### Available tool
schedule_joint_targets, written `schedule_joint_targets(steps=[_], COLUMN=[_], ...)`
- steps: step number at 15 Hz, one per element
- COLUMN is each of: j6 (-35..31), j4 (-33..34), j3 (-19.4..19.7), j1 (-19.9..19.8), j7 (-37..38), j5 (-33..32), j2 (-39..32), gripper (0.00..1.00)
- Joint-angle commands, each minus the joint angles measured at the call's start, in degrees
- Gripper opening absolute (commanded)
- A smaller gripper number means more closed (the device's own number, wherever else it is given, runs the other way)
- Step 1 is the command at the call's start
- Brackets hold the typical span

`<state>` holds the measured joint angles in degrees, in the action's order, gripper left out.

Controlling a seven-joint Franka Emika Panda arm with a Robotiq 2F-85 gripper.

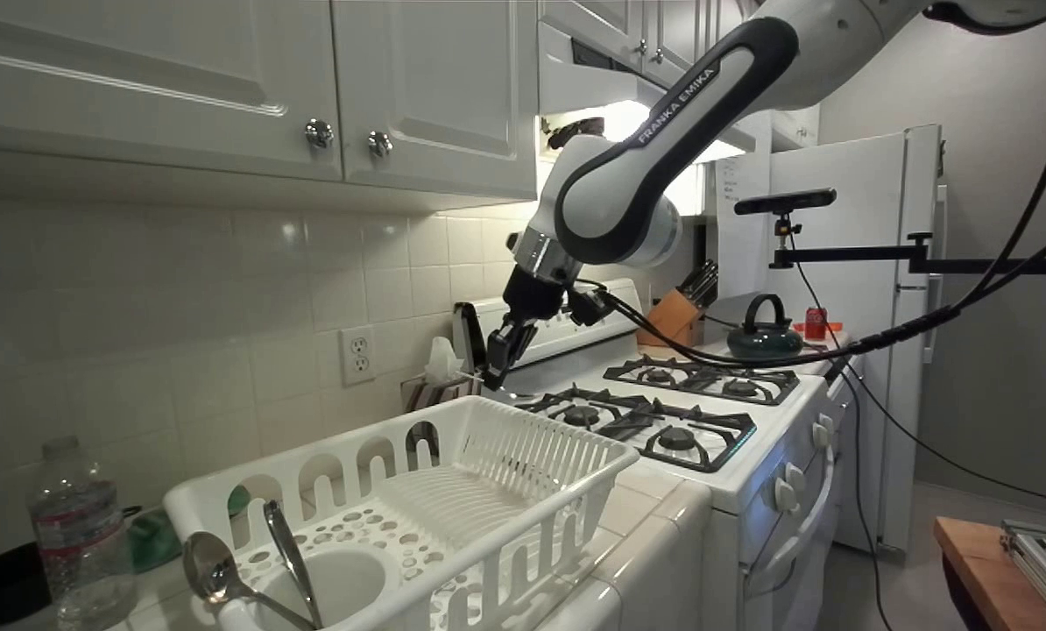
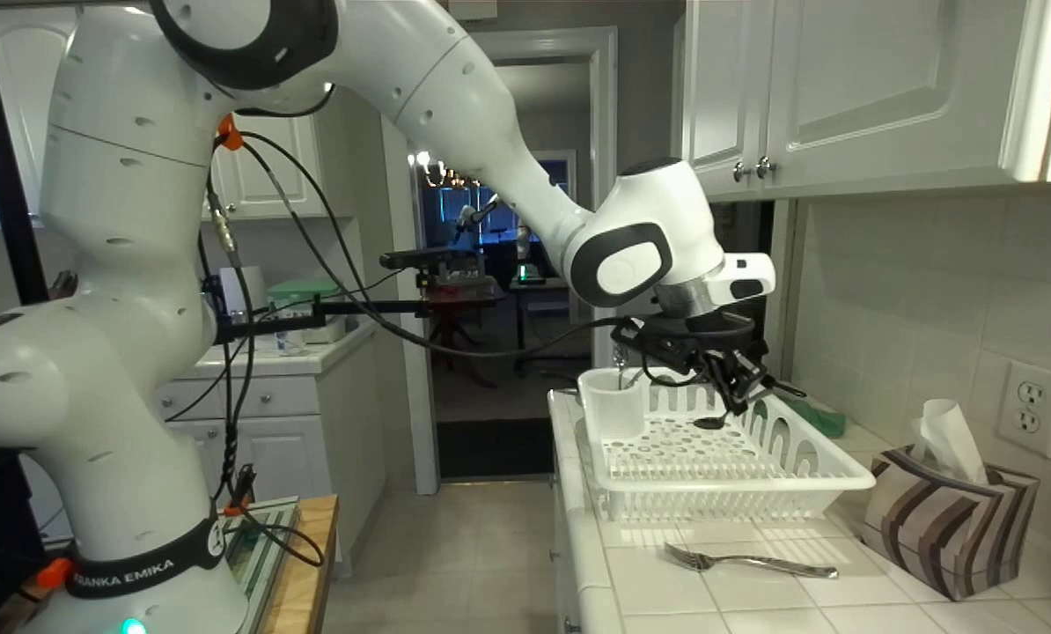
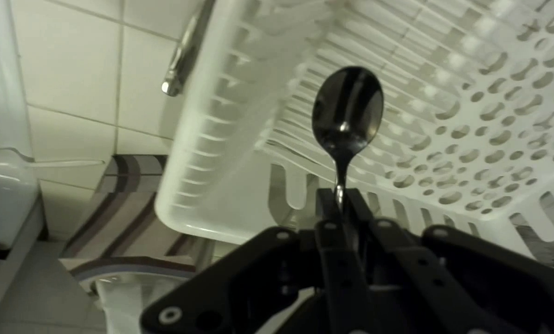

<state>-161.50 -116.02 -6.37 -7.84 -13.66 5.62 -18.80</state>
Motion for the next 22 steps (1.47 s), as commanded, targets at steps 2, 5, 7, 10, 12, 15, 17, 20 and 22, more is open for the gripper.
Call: schedule_joint_targets(steps=[2,5,7,10,12,15,17,20,22], j6=[-1.11,-2.30,-2.97,-3.10,-3.77,-4.17,-4.62,-4.42,-4.46], j4=[-0.11,0.62,0.96,1.19,1.27,2.12,2.85,4.18,4.90], j3=[-3.30,-6.74,-10.90,-15.59,-18.29,-20.93,-23.10,-27.28,-29.57], j1=[2.67,3.74,2.37,1.37,0.86,0.62,-0.05,-2.24,-3.42], j7=[-2.27,-3.72,-5.78,-9.00,-10.97,-11.67,-12.44,-16.22,-18.28], j5=[0.72,2.33,4.39,6.38,7.14,7.16,7.53,7.32,6.80], j2=[0.44,-0.28,-0.88,-1.82,-2.67,-4.44,-5.88,-8.51,-10.17], gripper=[0.02,0.02,0.02,0.02,0.02,0.02,0.02,0.02,0.02])
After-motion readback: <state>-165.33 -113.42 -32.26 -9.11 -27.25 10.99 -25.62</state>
